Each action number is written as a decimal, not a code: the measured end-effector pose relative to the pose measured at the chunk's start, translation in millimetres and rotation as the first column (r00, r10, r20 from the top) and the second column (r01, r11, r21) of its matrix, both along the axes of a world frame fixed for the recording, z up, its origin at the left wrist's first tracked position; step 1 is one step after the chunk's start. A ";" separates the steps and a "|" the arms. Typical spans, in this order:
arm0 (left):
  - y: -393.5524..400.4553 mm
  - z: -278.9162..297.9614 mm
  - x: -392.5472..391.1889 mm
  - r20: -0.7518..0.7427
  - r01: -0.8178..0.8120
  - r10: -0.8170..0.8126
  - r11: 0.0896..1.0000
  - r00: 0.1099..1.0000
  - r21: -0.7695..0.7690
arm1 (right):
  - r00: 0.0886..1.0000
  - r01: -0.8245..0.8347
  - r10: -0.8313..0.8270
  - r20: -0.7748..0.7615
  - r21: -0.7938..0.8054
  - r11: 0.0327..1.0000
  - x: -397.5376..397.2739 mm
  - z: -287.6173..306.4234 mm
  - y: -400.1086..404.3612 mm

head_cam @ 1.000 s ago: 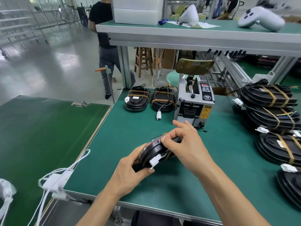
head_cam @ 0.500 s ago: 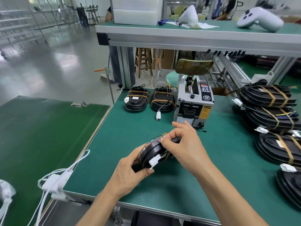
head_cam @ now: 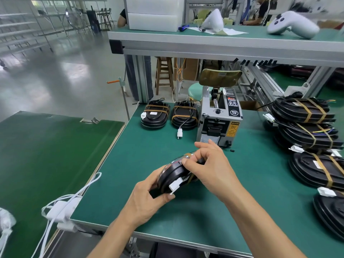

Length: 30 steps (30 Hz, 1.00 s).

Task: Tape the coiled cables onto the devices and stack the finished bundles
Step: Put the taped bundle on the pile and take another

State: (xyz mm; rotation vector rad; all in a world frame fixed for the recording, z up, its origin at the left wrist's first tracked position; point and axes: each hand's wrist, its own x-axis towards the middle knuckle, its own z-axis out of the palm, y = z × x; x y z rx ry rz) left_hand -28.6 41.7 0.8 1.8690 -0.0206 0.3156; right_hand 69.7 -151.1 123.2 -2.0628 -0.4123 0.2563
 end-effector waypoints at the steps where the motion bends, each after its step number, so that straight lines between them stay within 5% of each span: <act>1: -0.1 0.2 0.1 -0.002 0.000 0.000 1.000 1.000 -0.001 | 1.000 -0.003 0.003 -0.002 0.003 1.000 -0.1 0.1 -0.3; 16: -1.8 3.0 -0.6 0.001 -0.004 0.004 1.000 1.000 0.010 | 0.992 0.111 -0.118 0.038 0.139 0.984 -0.8 -18.9 6.6; 25: -0.4 3.7 -1.0 -0.026 -0.001 0.001 1.000 1.000 0.004 | 0.992 0.083 -0.081 0.096 -0.019 0.996 -9.5 -14.4 14.6; 30: -0.3 2.6 -0.7 -0.029 0.004 -0.005 1.000 1.000 -0.012 | 0.954 0.281 -0.298 -0.009 0.363 0.888 15.8 -9.5 -2.4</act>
